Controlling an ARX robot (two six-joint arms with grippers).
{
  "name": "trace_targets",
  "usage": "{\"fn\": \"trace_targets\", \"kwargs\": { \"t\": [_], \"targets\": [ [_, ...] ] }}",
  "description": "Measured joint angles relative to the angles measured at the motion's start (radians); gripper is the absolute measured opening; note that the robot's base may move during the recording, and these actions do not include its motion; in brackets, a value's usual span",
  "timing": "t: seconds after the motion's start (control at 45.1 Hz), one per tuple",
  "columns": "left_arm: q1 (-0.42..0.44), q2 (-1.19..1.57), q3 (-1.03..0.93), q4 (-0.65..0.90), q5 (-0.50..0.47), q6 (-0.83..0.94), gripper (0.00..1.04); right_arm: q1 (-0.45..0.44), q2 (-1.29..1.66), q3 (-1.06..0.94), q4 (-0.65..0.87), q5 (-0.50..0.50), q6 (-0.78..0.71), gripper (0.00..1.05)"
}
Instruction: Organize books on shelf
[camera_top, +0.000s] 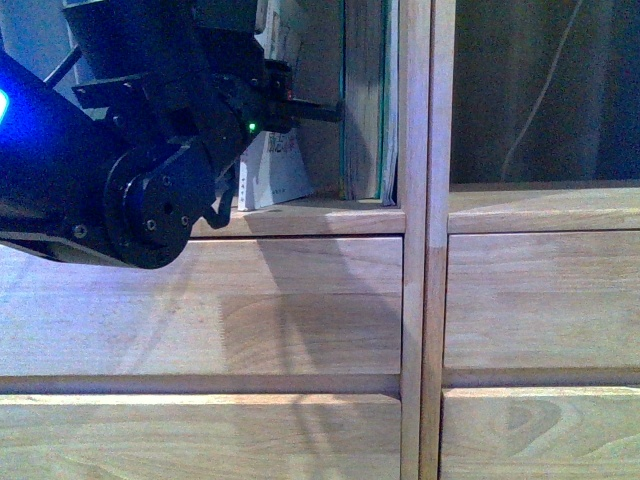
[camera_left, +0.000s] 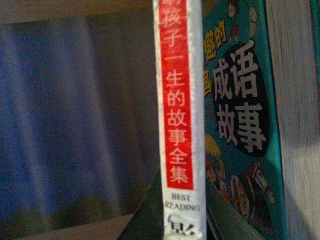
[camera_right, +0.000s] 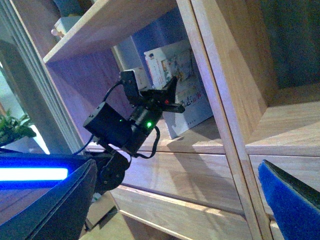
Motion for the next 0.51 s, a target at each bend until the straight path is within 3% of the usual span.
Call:
{"fn": "trace_targets", "kwargs": {
  "t": [0.399,0.509],
  "targets": [
    [-0.076,0.060,0.094,-0.047,-0.011,0.059,0.07,0.000,0.000,0.000,0.000,0.000,0.000,0.98],
    [-0.081,0.058,0.094,-0.072,0.002,0.069,0.21,0.000,0.000,0.000,0.000,0.000,0.000,0.98]
  ]
}}
